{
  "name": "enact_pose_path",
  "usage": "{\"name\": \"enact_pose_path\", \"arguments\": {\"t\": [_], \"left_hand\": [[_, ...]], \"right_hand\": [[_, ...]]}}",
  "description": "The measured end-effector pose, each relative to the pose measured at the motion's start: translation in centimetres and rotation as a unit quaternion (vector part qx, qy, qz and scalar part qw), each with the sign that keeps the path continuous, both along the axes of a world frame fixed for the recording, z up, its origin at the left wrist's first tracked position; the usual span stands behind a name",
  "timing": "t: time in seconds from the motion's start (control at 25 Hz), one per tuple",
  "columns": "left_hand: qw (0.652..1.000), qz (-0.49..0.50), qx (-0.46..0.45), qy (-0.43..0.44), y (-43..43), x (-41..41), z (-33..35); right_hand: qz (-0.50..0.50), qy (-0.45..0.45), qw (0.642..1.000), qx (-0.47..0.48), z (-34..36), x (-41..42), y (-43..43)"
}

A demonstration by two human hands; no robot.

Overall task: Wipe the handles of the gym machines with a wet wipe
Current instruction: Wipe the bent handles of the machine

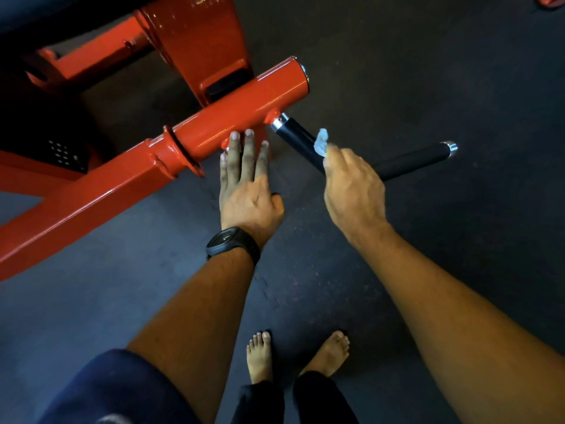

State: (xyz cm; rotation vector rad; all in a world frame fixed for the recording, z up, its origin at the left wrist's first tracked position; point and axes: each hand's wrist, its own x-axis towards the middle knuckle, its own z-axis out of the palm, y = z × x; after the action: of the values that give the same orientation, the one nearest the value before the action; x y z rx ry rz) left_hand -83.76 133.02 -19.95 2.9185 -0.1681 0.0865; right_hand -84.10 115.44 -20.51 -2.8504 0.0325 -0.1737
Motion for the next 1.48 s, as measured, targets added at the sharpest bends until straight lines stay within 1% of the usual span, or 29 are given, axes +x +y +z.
{"name": "enact_pose_path", "arguments": {"t": [0.08, 0.16, 0.2, 0.24, 0.32, 0.4, 0.44, 0.56, 0.6, 0.64, 0.72, 0.76, 0.8, 0.84, 0.92, 1.0, 1.08, 1.12, 1.16, 1.2, 1.24, 1.32, 1.36, 1.4, 1.48], "left_hand": [[1.000, -0.002, -0.005, -0.001, 0.0, -0.1, 0.0], [1.000, 0.002, -0.009, -0.004, 0.2, 0.0, -0.1], [1.000, 0.001, -0.012, -0.006, 0.2, -0.1, -0.1], [1.000, 0.000, -0.014, -0.010, 0.2, -0.1, -0.1], [1.000, -0.011, -0.017, -0.014, 0.2, 0.0, -0.2], [0.999, -0.021, -0.022, -0.014, 0.2, -0.1, -0.5], [0.999, -0.022, -0.024, -0.018, 0.3, 0.0, -0.6], [0.999, -0.025, -0.019, -0.008, 0.6, 0.2, -0.8], [0.999, -0.026, -0.021, -0.009, 0.6, 0.1, -0.9], [0.999, -0.025, -0.023, -0.013, 0.6, 0.0, -0.8], [0.999, -0.025, -0.026, -0.015, 0.4, -0.1, -0.9], [0.999, -0.025, -0.028, -0.017, 0.3, 0.0, -0.9], [0.999, -0.024, -0.029, -0.019, 0.4, 0.0, -1.0], [0.999, -0.023, -0.027, -0.016, 0.4, 0.1, -1.1], [0.999, -0.025, -0.030, -0.002, 0.5, 0.0, -1.0], [0.999, -0.026, -0.034, 0.004, 0.4, -0.1, -0.7], [0.999, -0.023, -0.031, 0.004, 0.4, 0.0, -0.7], [0.999, -0.022, -0.029, 0.005, 0.4, 0.0, -0.6], [0.999, -0.021, -0.029, 0.005, 0.4, 0.0, -0.5], [0.999, -0.021, -0.027, 0.006, 0.3, 0.0, -0.5], [1.000, -0.020, -0.024, 0.004, 0.3, 0.0, -0.4], [1.000, -0.018, -0.021, -0.001, 0.3, 0.0, -0.4], [1.000, -0.018, -0.022, -0.001, 0.3, 0.0, -0.4], [1.000, -0.018, -0.024, 0.000, 0.3, 0.0, -0.5], [1.000, -0.015, -0.027, -0.002, 0.3, 0.0, -0.4]], "right_hand": [[-0.017, -0.009, 1.000, -0.024, -0.7, -0.9, -0.3], [-0.052, -0.002, 0.998, -0.017, -1.0, -0.8, 0.9], [-0.057, -0.005, 0.998, -0.014, -1.1, -0.7, 1.6], [-0.040, -0.020, 0.998, -0.033, -1.2, -0.7, 1.9], [0.049, -0.045, 0.991, -0.117, -2.1, -1.7, 0.2], [0.168, -0.036, 0.965, -0.199, -2.5, -3.1, -3.2], [0.199, -0.035, 0.952, -0.228, -2.3, -3.2, -4.0], [0.247, -0.078, 0.934, -0.245, -2.0, -2.1, -1.6], [0.272, -0.088, 0.919, -0.273, -2.1, -1.7, -0.5], [0.301, -0.068, 0.893, -0.329, -2.2, -1.3, 0.2], [0.344, 0.009, 0.824, -0.450, -1.8, -1.1, 0.3], [0.348, 0.027, 0.798, -0.492, -1.2, -1.1, -0.2], [0.348, 0.015, 0.795, -0.497, -0.4, -0.9, -0.7], [0.340, -0.010, 0.808, -0.482, 0.2, -1.0, -1.3], [0.320, -0.053, 0.846, -0.424, 0.2, -2.0, -3.0], [0.272, -0.018, 0.900, -0.341, 0.1, -3.5, -3.7], [0.135, 0.011, 0.962, -0.235, -0.3, -4.9, -1.3], [0.060, 0.020, 0.985, -0.164, -0.4, -4.9, 0.6], [-0.008, 0.021, 0.996, -0.090, -0.2, -4.1, 2.2], [-0.063, 0.037, 0.997, -0.013, 0.7, -2.6, 3.4], [-0.110, 0.064, 0.990, 0.059, 2.0, -0.5, 4.0], [-0.162, 0.135, 0.968, 0.135, 3.8, 3.6, 3.5], [-0.164, 0.172, 0.957, 0.168, 4.5, 4.9, 3.5], [-0.150, 0.177, 0.954, 0.188, 4.6, 5.6, 3.7], [-0.098, 0.134, 0.969, 0.184, 4.2, 5.3, 4.7]]}}
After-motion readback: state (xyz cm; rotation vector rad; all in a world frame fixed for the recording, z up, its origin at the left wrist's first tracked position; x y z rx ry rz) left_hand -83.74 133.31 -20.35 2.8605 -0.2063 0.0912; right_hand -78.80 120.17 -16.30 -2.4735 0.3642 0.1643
